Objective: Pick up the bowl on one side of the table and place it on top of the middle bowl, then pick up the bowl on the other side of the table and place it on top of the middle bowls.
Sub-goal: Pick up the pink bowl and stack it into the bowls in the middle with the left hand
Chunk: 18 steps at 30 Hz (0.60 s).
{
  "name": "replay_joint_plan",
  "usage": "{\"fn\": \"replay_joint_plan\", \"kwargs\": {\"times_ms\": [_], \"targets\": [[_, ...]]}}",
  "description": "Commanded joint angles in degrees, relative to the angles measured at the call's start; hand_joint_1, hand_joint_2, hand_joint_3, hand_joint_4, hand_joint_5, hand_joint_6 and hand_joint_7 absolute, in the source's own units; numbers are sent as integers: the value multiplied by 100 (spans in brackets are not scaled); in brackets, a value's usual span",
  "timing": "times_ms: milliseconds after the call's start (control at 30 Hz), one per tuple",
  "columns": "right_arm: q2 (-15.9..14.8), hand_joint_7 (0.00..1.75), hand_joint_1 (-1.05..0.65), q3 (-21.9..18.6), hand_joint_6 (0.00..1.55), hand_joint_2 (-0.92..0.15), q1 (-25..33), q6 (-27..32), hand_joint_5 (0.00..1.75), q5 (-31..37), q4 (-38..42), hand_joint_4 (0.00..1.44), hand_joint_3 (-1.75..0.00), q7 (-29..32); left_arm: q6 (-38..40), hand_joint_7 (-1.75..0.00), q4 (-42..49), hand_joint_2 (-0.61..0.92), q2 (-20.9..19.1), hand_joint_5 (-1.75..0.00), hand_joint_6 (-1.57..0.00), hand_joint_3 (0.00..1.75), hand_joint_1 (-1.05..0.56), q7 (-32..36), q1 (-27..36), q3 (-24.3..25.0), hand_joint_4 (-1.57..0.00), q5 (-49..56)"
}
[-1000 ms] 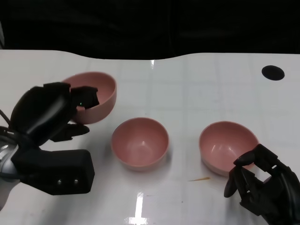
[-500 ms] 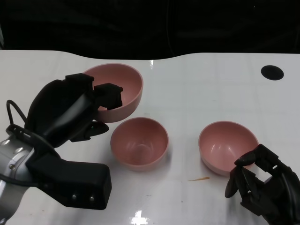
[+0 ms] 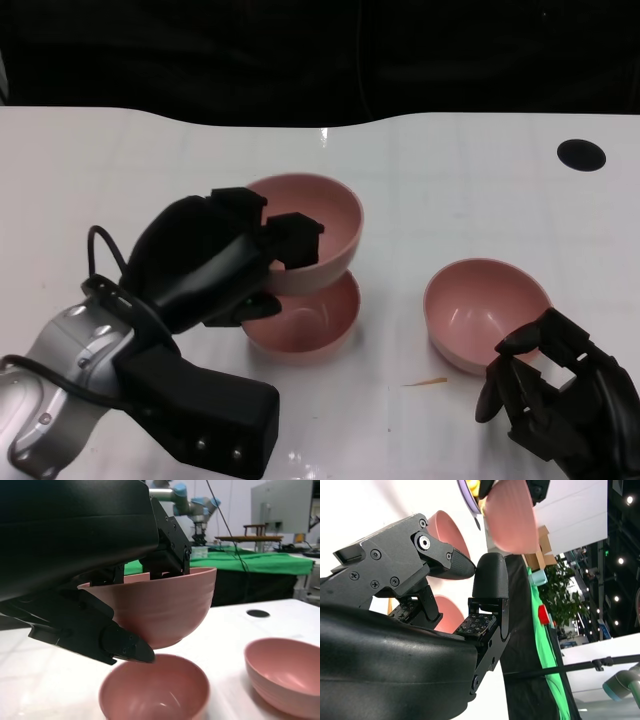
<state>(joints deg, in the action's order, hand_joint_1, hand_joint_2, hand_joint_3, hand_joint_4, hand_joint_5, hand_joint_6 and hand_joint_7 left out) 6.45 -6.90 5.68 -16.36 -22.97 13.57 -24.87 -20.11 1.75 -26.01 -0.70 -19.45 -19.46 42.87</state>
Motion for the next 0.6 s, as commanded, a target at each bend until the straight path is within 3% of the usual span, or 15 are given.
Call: {"fn": "replay_joint_plan", "kwargs": {"times_ms": [33,233,600], "targets": [[-11,139,-6,-1,78,-64,50,31,163,-33,-109,92,-100,22,-84,-145,99,87,-12,-159,-71,30,-12,-9,-39,-42,-75,37],[16,140,-6,11,79,-58,83,-13,163,18,-123,92,-106,116,-73,-150,328,89,94,-160,-66,21,-9,-46,99,-169,-74,7],[-27,141,-7,-17,79,-58,50,-51,163,-38,-41,93,-106,-10,-214,-147,838,92,148,-165,-66,15,-9,213,88,-282,-68,154]]}}
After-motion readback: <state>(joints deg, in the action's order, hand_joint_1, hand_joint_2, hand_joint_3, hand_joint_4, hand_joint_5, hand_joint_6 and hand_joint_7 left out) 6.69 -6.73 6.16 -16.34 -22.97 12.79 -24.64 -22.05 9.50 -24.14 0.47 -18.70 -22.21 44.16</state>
